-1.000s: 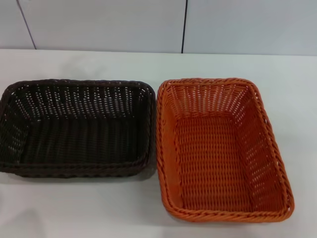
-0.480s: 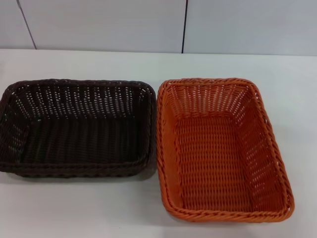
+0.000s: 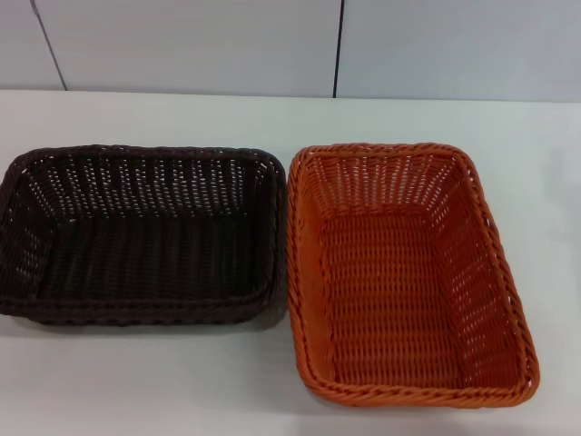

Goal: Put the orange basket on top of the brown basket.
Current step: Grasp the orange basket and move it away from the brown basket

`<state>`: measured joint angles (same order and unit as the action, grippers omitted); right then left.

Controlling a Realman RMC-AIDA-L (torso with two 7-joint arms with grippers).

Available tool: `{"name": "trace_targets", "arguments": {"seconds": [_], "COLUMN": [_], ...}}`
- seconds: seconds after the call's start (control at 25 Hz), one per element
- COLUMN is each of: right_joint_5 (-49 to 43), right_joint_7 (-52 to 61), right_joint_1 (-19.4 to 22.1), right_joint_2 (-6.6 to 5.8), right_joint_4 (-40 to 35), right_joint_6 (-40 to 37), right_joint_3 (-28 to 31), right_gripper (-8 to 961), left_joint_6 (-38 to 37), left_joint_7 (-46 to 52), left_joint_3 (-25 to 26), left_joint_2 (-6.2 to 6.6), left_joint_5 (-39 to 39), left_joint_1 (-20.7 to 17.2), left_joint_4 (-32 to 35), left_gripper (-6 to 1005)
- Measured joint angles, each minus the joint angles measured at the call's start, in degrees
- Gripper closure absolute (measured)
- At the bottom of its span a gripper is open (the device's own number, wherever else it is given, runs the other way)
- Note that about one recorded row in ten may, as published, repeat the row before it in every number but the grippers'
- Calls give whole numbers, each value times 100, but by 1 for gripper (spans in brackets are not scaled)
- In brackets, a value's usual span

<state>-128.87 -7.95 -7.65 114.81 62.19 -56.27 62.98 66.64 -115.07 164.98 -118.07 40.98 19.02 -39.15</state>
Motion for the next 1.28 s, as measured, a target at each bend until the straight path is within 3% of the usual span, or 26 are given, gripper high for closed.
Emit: {"name": "trace_targets", "arguments": {"seconds": [0.16,0.2,0.24,0.28,0.36,0.48,0.6,0.72,0.8,0.84,0.96,1.04,1.08,1.16,1.28], "right_joint_5": [-835,-835,-993,-993,-1037,-1250,-1352,-1357,-1329,-1278,-1267,-1212,-1212,-645,74], "right_joint_7": [18,18,21,21,22,24,25,35,51,82,74,-94,-94,-600,-1235], "right_joint_1": [269,269,383,383,491,653,735,845,827,741,576,89,89,-518,-790], "right_joint_2": [-75,-75,-84,-84,-114,-263,-343,-549,-599,-653,-657,-665,-665,-721,-715], "right_joint_4": [1185,1185,1751,1751,2299,3061,3401,3959,4070,4225,4270,4263,4263,4168,4104], "right_joint_6": [1446,1446,2157,2157,2893,3749,4075,4596,4793,5219,5608,6344,6344,7153,7696], "right_joint_3": [281,281,360,360,400,358,332,291,297,359,422,524,524,677,924], "right_gripper": [425,425,425,424,423,422,421,420,419,419,407,384,372,360,355], "left_joint_6": [94,130,130,160,232,346,434,516,525,552,674,720,720,723,731], "left_joint_7": [-208,-206,-206,-205,-205,-193,-188,-178,-175,-162,-111,-95,-95,-95,-128], "left_joint_3": [5,6,6,7,11,13,12,-22,-28,-34,-103,-221,-221,-239,-245], "left_joint_2": [10,10,10,10,10,11,16,17,18,19,21,20,20,19,8], "left_joint_5": [-400,-482,-482,-547,-670,-769,-777,-740,-735,-724,-701,-697,-697,-699,-698], "left_joint_1": [-352,-427,-427,-491,-619,-760,-857,-949,-958,-973,-1050,-1122,-1122,-1141,-1197], "left_joint_4": [391,442,442,482,578,697,715,718,718,719,724,771,771,839,1055], "left_gripper": [286,286,286,287,287,288,289,289,288,288,288,287,287,287,287]}}
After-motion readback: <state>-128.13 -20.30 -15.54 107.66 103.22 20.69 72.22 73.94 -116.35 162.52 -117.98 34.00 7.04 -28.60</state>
